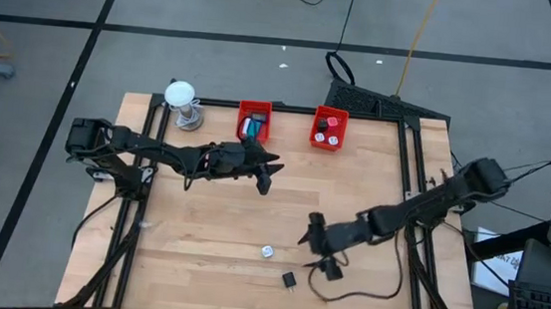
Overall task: Pick & Place Office items
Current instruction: Put the black charger adapter into the right red basket
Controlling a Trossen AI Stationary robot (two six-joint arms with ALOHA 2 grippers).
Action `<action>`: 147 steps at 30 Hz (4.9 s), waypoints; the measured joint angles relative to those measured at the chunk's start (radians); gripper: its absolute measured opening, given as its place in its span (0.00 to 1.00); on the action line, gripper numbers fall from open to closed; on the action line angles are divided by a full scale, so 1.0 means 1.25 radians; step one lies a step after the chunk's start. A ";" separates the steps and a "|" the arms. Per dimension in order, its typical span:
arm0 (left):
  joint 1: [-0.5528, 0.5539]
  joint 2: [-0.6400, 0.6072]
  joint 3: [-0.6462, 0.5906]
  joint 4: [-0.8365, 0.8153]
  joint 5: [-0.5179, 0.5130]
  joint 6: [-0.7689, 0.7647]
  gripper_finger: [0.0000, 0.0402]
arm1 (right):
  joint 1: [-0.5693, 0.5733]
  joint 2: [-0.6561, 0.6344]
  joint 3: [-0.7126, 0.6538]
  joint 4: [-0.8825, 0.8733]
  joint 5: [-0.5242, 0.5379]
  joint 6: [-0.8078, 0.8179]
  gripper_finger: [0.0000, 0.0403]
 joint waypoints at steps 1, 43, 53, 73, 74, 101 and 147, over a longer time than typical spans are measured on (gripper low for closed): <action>0.000 0.000 0.000 0.000 0.000 0.001 0.41 | 0.007 0.022 0.013 -0.001 0.000 0.004 0.72; 0.055 0.000 0.000 0.151 -0.029 0.088 0.53 | 0.002 0.278 0.098 0.139 -0.147 -0.046 0.72; 0.039 0.000 0.000 0.188 -0.027 0.057 0.53 | 0.045 0.278 0.098 0.139 0.151 -0.060 0.70; 0.016 0.000 0.000 0.178 -0.024 0.065 0.53 | 0.065 0.345 0.100 0.286 -0.044 0.032 0.64; 0.016 0.000 0.000 0.178 -0.024 0.065 0.53 | 0.060 0.353 0.099 0.295 -0.050 0.046 0.64; 0.016 0.000 0.000 0.175 -0.006 0.065 0.53 | 0.047 0.315 0.101 0.316 0.087 0.006 0.64; 0.033 0.000 0.000 0.193 -0.034 0.062 0.53 | 0.033 0.393 0.100 0.378 0.172 0.111 0.40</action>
